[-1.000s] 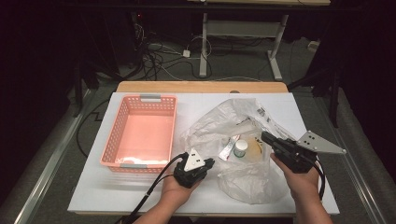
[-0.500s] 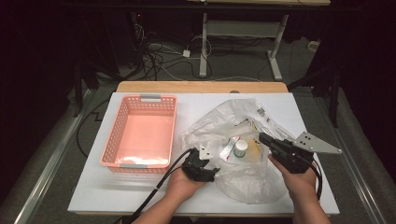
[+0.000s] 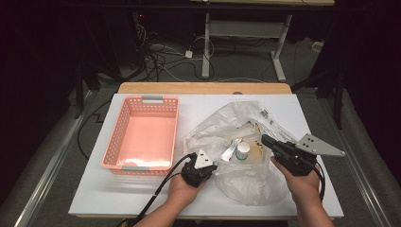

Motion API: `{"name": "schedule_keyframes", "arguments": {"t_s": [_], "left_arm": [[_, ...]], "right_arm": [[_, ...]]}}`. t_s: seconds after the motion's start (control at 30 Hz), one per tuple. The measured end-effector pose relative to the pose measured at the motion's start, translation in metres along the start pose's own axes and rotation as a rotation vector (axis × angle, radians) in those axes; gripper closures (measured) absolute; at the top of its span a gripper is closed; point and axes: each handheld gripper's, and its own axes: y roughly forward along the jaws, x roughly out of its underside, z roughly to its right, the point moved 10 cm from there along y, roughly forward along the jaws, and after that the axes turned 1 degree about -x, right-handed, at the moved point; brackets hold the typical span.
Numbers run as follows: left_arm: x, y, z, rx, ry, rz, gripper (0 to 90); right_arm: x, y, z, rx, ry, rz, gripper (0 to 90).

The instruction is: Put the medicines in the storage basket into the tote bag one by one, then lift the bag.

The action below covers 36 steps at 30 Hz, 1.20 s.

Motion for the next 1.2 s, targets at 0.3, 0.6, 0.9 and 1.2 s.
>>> {"name": "schedule_keyframes", "arguments": {"t_s": [0.3,0.6,0.9,1.2], "left_arm": [[-0.008,-0.012,0.001,-0.067,0.041,0.12,88.2],[-0.02,-0.025,0.001,-0.069,0.027,0.175,88.1],[-0.029,-0.033,0.001,-0.079,0.032,0.217,88.1],[-0.053,-0.043,0.003,-0.098,0.05,0.283,88.1]], "right_arm": [[-0.003,-0.001,0.005,0.01,0.005,0.015,90.0],[0.002,0.001,0.008,0.026,0.018,0.009,90.0],[0.001,0.003,0.003,0.028,0.01,0.014,90.0],[0.0,0.004,0.005,0.028,0.021,0.025,90.0]]}}
